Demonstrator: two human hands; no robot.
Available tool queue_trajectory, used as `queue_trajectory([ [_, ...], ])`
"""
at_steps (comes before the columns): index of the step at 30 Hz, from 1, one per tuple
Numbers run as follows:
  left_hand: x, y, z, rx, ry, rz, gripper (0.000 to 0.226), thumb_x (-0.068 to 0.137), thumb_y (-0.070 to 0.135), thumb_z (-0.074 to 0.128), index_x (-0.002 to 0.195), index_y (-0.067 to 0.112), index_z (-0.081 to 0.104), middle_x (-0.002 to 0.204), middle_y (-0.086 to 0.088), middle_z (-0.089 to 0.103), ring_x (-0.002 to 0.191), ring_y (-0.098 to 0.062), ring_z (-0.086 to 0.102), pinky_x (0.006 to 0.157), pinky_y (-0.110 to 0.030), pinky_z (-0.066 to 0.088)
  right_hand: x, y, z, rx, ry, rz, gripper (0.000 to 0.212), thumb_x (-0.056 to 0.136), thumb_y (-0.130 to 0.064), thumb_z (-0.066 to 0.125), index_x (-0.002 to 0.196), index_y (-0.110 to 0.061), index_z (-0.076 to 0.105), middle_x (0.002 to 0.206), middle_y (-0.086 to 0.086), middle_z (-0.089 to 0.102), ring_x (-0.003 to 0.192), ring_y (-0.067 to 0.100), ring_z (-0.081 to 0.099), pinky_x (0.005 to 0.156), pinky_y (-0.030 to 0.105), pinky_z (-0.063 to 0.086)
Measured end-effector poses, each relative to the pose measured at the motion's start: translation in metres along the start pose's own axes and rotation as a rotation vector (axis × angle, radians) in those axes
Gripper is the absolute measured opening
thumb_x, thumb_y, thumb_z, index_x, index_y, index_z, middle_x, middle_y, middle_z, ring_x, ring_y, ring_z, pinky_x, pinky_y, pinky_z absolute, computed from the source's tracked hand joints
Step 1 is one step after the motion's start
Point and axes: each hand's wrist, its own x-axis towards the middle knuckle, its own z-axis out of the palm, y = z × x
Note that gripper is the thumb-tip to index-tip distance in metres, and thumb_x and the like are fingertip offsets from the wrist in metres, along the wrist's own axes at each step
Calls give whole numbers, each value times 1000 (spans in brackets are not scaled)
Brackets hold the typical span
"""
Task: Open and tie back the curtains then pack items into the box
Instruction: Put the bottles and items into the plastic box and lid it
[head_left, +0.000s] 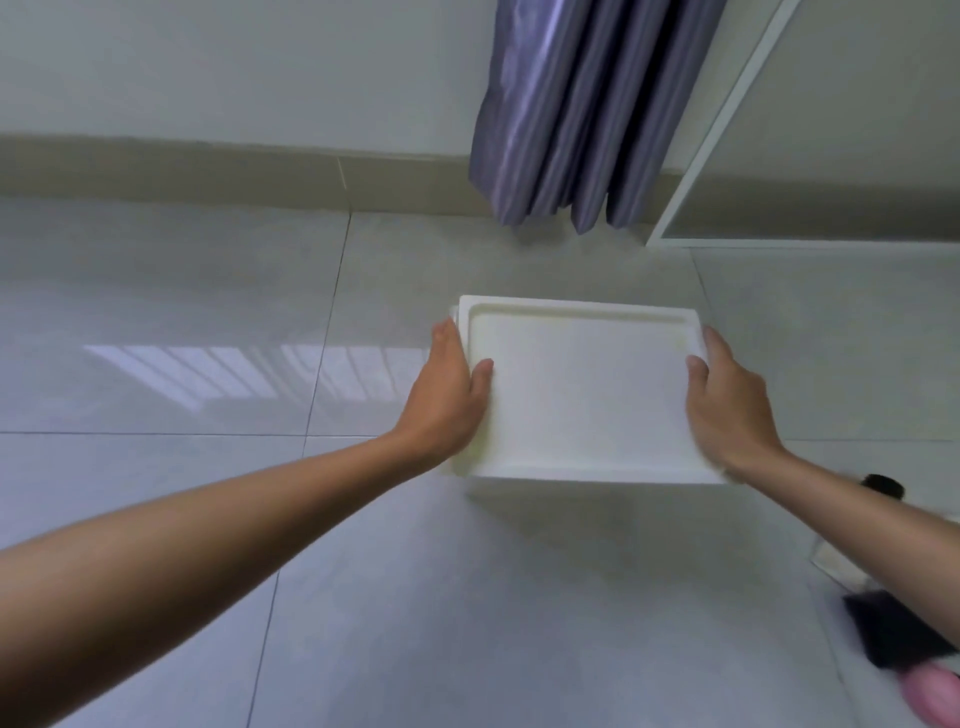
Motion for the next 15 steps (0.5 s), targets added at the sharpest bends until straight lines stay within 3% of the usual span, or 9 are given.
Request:
queue_trajectory([
  [3, 3, 0, 2, 52, -3, -40, 46, 99, 24, 37, 139, 6, 23, 140, -19, 40, 116, -37, 50, 91, -42, 43, 2, 3, 1, -48, 15, -37, 44, 104, -17, 32, 148, -9, 32, 124, 27, 59, 112, 45, 54, 83, 39, 41],
  [7, 6, 4, -4, 90, 8, -2, 42, 96, 16, 34, 137, 7, 28, 138, -18, 42, 109, -36, 53, 81, -39, 43, -1, 5, -4, -70, 49, -59, 45, 104, -16, 32, 148, -8, 31, 122, 26, 59, 110, 45, 54, 84, 42, 43],
  [9, 3, 9, -6, 28, 27, -19, 39, 95, 12, 33, 134, 11, 31, 122, -12, 54, 94, -27, 56, 67, -30, 41, -3, 6, -6, -74, 64, -68, 44, 103, -15, 32, 147, -7, 31, 119, 27, 60, 106, 46, 56, 81, 43, 43],
  [11, -2, 16, -8, -33, 34, -44, 25, 94, 10, 32, 119, 15, 36, 95, -4, 58, 73, -14, 52, 52, -24, 32, -4, 4, -12, -77, 101, -100, 43, 103, -13, 33, 145, -6, 34, 116, 28, 61, 102, 47, 57, 75, 41, 41],
  [13, -6, 24, -14, -70, 49, -36, 15, 93, 9, 31, 107, 15, 36, 81, -2, 53, 66, -16, 49, 48, -26, 30, -2, -3, -23, -81, 155, -143, 40, 102, -10, 34, 141, -4, 38, 109, 31, 62, 95, 48, 58, 70, 40, 39],
  [15, -8, 32, -25, -108, 101, 11, 22, 92, 8, 32, 111, 14, 40, 83, -4, 56, 68, -20, 49, 50, -29, 30, 0, -16, -39, -58, 201, -164, 35, 101, -8, 36, 135, -4, 45, 103, 32, 63, 90, 49, 59, 71, 41, 41],
])
